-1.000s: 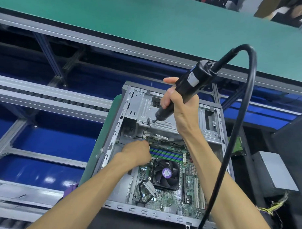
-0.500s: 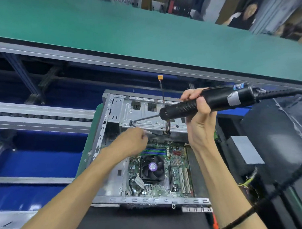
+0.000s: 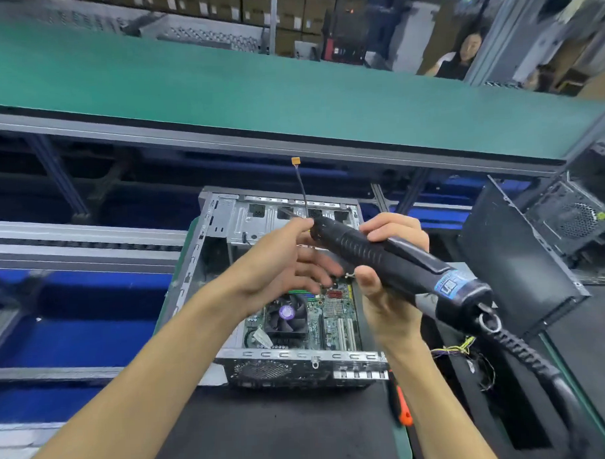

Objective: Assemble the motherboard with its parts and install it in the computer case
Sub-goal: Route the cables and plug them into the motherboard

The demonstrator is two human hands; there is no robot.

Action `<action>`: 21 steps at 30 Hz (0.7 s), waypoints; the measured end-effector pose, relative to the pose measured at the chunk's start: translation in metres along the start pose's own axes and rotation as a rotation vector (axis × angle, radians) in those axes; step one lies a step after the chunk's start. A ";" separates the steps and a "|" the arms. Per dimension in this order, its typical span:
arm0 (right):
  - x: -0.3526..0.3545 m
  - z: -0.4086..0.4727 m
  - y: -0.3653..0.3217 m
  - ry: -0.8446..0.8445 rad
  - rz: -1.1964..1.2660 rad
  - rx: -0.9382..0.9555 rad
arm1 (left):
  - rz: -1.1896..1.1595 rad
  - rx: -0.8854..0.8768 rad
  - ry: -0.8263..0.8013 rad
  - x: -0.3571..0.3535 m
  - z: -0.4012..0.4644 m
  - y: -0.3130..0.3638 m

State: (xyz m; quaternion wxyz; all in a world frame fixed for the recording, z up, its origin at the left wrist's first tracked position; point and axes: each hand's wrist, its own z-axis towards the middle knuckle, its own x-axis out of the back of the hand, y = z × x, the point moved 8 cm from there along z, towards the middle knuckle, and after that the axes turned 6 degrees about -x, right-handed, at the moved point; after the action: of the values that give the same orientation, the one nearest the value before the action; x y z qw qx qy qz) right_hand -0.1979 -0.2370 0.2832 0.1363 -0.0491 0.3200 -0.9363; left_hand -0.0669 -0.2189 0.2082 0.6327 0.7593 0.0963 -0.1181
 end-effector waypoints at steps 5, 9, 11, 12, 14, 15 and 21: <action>0.009 -0.066 -0.026 -0.072 -0.097 -0.084 | -0.005 -0.051 0.080 -0.025 -0.044 -0.010; 0.001 -0.097 -0.031 -0.183 -0.007 -0.279 | 0.044 -0.052 0.158 -0.045 -0.091 -0.032; -0.005 -0.123 -0.022 -0.193 0.145 -0.544 | 0.096 -0.058 0.256 -0.046 -0.116 -0.042; -0.006 -0.141 -0.022 -0.211 0.215 -0.602 | 0.124 -0.062 0.305 -0.045 -0.128 -0.046; -0.011 -0.169 -0.044 -0.305 0.220 -0.536 | 0.146 -0.083 0.394 -0.042 -0.156 -0.055; -0.013 -0.184 -0.053 -0.381 0.178 -0.450 | 0.150 -0.095 0.435 -0.040 -0.170 -0.059; -0.045 -0.241 -0.060 -0.513 0.112 -0.391 | 0.240 -0.078 0.726 -0.006 -0.261 -0.091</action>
State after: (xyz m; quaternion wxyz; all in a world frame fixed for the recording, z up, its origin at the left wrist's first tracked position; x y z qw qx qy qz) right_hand -0.2110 -0.0375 0.1294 0.2517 -0.2910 0.4513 -0.8052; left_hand -0.0847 0.0546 0.1699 0.5951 0.7329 0.2289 0.2371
